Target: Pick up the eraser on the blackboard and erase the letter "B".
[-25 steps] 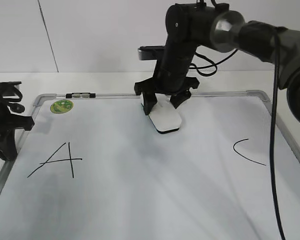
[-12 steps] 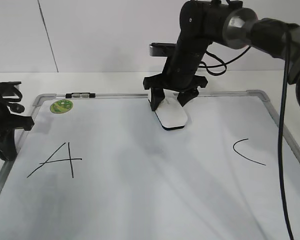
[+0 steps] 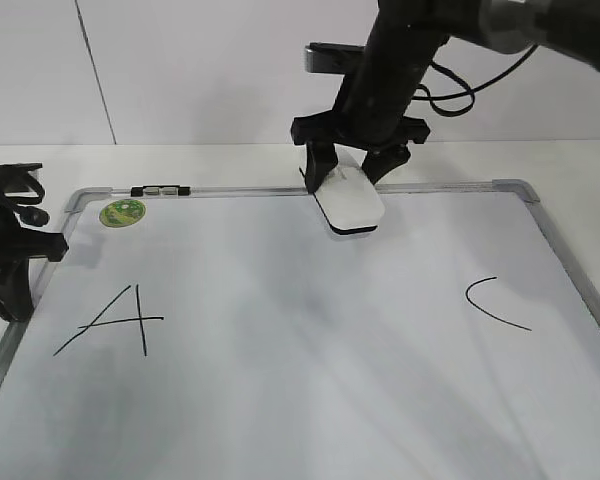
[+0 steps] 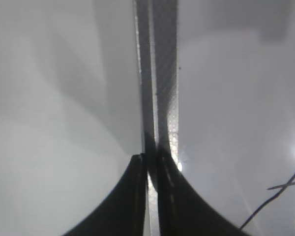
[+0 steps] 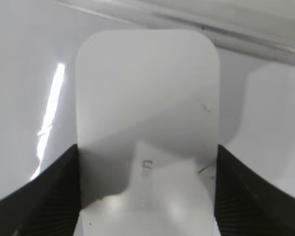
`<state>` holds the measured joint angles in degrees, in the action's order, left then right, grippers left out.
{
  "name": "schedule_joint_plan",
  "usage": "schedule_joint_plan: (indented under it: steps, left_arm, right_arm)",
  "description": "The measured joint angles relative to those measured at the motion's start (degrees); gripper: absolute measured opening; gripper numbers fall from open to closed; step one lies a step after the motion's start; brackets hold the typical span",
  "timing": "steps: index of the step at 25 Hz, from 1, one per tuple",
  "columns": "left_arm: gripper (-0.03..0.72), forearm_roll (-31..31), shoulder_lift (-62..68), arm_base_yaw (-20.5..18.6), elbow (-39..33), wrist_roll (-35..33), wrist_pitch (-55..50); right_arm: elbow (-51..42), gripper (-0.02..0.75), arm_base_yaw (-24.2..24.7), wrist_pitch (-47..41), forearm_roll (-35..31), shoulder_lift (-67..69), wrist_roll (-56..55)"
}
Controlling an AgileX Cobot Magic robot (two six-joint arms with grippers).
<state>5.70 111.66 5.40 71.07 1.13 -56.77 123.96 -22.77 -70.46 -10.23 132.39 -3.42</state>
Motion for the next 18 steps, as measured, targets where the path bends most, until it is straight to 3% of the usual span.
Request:
schedule_joint_plan:
  steps: [11, 18]
  left_arm:
    - [0.018, 0.0, 0.0, 0.0, 0.0, 0.0, -0.1]
    - [0.019, 0.0, 0.0, 0.0, 0.0, 0.0, -0.1]
  right_arm:
    - [-17.5, 0.564, 0.9, 0.0, 2.5, -14.3, 0.6]
    - [-26.0, 0.564, 6.8, 0.0, 3.5, -23.5, 0.6]
